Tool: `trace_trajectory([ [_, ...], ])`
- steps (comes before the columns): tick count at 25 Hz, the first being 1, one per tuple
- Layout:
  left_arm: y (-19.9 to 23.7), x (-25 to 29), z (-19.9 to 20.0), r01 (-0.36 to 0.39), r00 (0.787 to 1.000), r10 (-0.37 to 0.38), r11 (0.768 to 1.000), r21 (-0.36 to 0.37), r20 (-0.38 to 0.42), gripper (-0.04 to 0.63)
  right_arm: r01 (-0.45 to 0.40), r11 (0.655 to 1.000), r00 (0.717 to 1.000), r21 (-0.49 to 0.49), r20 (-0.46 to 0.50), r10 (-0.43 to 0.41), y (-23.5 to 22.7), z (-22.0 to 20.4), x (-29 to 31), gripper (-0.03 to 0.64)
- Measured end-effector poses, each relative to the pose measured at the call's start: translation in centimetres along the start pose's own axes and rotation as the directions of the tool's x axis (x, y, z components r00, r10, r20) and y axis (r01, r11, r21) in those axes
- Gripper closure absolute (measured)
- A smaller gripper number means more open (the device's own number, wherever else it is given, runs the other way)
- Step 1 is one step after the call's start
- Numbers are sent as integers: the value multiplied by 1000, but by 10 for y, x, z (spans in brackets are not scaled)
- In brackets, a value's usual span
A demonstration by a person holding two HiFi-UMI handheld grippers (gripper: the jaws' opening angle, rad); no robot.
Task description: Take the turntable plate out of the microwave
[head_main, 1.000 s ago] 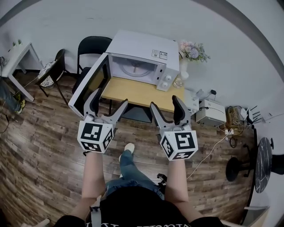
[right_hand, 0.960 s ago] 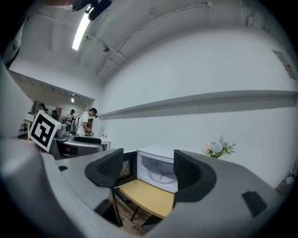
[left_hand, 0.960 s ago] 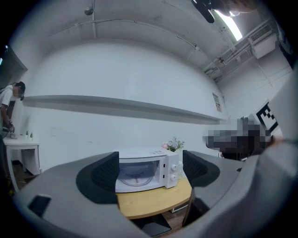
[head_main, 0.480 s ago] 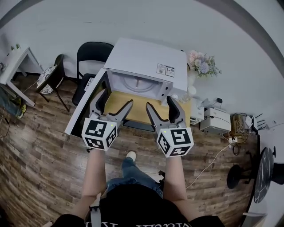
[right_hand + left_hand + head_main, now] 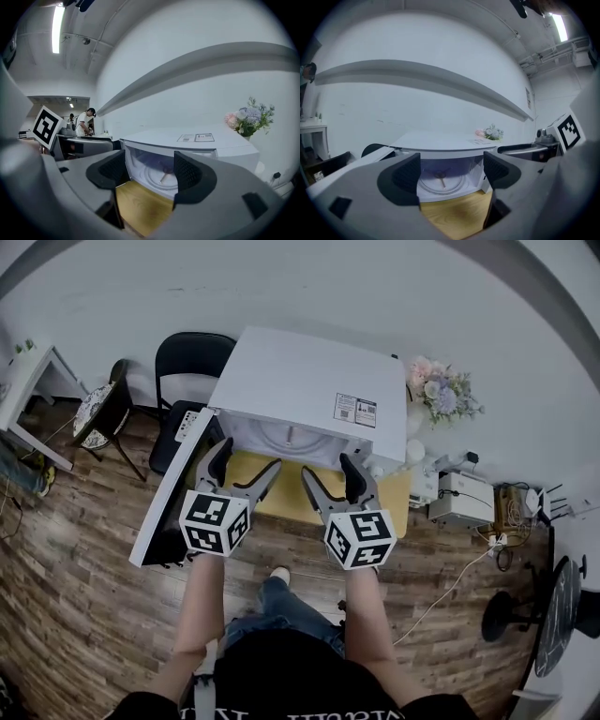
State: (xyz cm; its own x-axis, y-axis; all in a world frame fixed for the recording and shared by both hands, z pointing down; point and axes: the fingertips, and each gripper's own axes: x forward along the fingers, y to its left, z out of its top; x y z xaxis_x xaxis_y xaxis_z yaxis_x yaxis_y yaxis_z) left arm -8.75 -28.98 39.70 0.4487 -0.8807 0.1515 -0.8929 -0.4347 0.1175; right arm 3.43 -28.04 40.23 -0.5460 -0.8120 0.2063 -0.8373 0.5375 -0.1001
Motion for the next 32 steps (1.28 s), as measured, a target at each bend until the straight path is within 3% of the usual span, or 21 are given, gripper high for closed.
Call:
trace_trajectory([
  [12, 20, 54, -73, -29, 987, 6, 990, -138, -162, 214, 30, 992, 995, 119, -102, -18, -33, -57, 38, 334],
  [18, 18, 70, -104, -30, 977, -22, 970, -242, -210, 238, 63, 977, 991, 206, -126, -38, -48, -77, 43, 334],
  [20, 17, 75, -113, -17, 977, -49, 952, -305, -209, 238, 66, 971, 992, 230, -123, -38, -49, -80, 46, 334],
  [24, 23, 84, -128, -12, 979, -80, 895, -446, -186, 238, 69, 961, 992, 267, -119, -38, -46, -89, 51, 334],
  [32, 51, 105, -146, -50, 983, -65, 807, -588, -173, 238, 113, 939, 988, 325, -137, -72, -52, -102, 60, 334],
])
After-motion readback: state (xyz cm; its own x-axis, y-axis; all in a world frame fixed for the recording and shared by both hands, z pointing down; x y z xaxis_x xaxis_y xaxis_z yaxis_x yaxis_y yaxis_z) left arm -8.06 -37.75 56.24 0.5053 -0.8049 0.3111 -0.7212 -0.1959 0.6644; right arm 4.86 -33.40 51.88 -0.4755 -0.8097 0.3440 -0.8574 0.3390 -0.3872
